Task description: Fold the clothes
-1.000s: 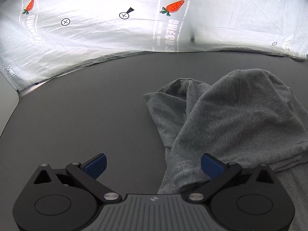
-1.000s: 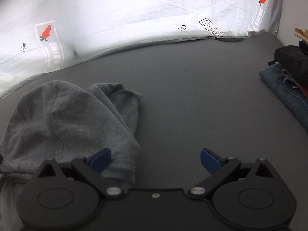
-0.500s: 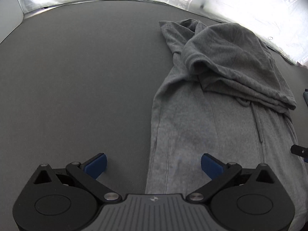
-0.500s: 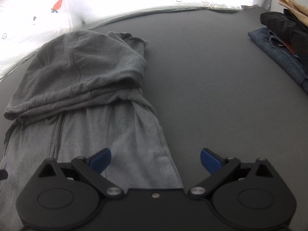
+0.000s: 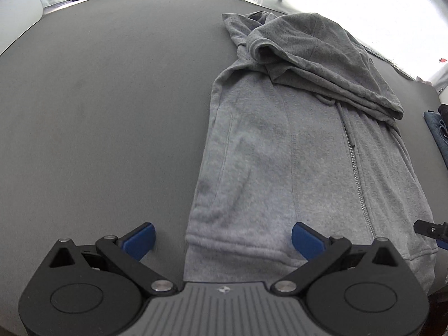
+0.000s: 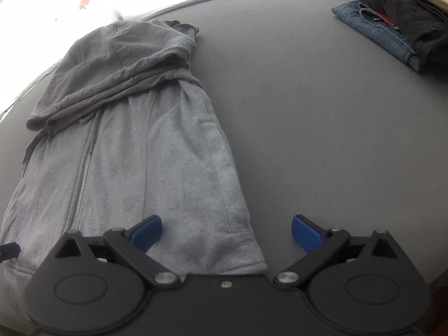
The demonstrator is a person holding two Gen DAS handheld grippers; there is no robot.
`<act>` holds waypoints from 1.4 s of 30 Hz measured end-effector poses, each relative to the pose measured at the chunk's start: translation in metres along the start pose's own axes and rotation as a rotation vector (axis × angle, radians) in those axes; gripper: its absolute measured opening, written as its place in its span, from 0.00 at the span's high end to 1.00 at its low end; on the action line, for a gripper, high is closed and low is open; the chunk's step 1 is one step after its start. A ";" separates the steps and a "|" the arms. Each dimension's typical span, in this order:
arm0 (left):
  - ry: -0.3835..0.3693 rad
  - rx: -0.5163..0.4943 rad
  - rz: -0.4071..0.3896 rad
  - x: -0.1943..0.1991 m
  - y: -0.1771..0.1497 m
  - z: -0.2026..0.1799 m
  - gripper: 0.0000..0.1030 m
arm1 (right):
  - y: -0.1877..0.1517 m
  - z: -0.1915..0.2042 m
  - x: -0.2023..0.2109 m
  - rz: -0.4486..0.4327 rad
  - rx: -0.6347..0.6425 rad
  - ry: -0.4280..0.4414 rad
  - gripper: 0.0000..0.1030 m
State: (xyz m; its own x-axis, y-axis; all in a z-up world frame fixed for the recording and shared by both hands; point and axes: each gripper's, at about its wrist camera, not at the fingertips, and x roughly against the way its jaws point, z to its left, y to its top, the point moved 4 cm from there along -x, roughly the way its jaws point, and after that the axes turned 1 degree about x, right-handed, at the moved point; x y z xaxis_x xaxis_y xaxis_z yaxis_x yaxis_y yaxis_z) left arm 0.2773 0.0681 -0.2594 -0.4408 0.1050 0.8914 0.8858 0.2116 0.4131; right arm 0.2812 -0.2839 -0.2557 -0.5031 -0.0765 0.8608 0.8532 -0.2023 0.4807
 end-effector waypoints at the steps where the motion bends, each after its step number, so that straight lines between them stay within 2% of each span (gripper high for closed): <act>1: -0.007 0.010 0.000 0.002 -0.005 0.000 0.01 | -0.002 -0.001 0.002 0.001 0.006 0.010 0.02; 6: 0.007 0.032 -0.027 0.013 -0.029 0.002 0.06 | -0.021 -0.004 0.014 -0.015 0.027 0.054 0.03; 8: 0.022 0.018 -0.038 0.018 -0.037 0.001 0.15 | -0.029 -0.007 0.019 -0.019 0.018 0.084 0.03; 12: 0.022 -0.004 -0.056 0.024 -0.048 0.000 0.23 | -0.044 -0.009 0.028 -0.029 0.064 0.094 0.11; 14: 0.019 -0.006 -0.058 0.026 -0.052 0.000 0.30 | -0.051 -0.008 0.032 -0.034 0.086 0.095 0.15; 19: 0.009 -0.015 -0.063 0.032 -0.061 -0.002 0.42 | -0.061 -0.011 0.040 -0.048 0.081 0.125 0.27; 21: 0.012 -0.013 -0.072 0.032 -0.063 -0.003 0.47 | -0.064 -0.013 0.042 -0.060 0.082 0.112 0.38; 22: 0.018 -0.014 -0.078 0.033 -0.064 -0.004 0.53 | -0.064 -0.013 0.043 -0.065 0.082 0.101 0.42; 23: 0.013 -0.013 -0.085 0.035 -0.064 -0.004 0.74 | -0.064 -0.014 0.043 -0.068 0.075 0.087 0.50; 24: -0.001 -0.002 -0.087 0.036 -0.064 -0.004 0.85 | -0.064 -0.015 0.044 -0.070 0.068 0.073 0.60; 25: -0.019 0.014 -0.091 0.038 -0.063 -0.004 0.86 | -0.063 -0.015 0.044 -0.066 0.062 0.066 0.68; 26: -0.030 0.028 -0.099 0.040 -0.062 -0.004 0.88 | -0.062 -0.016 0.046 -0.061 0.053 0.081 0.88; 27: -0.039 0.038 -0.108 0.042 -0.060 -0.004 0.89 | -0.061 -0.016 0.048 -0.057 0.042 0.097 0.94; 29: -0.052 0.048 -0.130 0.050 -0.055 -0.005 0.91 | -0.056 -0.020 0.056 -0.069 -0.004 0.141 0.96; 31: -0.096 0.075 -0.167 0.066 -0.048 -0.005 0.91 | -0.046 -0.025 0.073 -0.082 -0.039 0.162 0.97; 33: -0.162 0.131 -0.215 0.089 -0.039 -0.005 0.91 | -0.034 -0.027 0.098 -0.135 -0.057 0.212 0.97; 36: -0.204 0.175 -0.300 0.120 -0.026 -0.005 0.97 | -0.015 -0.024 0.132 -0.220 -0.059 0.263 0.97; 40: -0.237 0.221 -0.368 0.133 -0.001 -0.006 0.97 | 0.013 -0.024 0.153 -0.296 -0.129 0.333 0.97; 42: -0.224 0.214 -0.386 0.132 0.010 -0.009 0.97 | 0.027 -0.025 0.156 -0.323 -0.161 0.365 0.98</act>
State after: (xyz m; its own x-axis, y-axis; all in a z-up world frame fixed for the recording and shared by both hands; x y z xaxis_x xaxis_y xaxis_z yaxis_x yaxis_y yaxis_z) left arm 0.2297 0.0755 -0.1362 -0.7719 0.1813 0.6093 0.6125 0.4687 0.6365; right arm 0.2225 -0.3261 -0.1126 -0.7770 -0.3156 0.5446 0.6291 -0.4177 0.6555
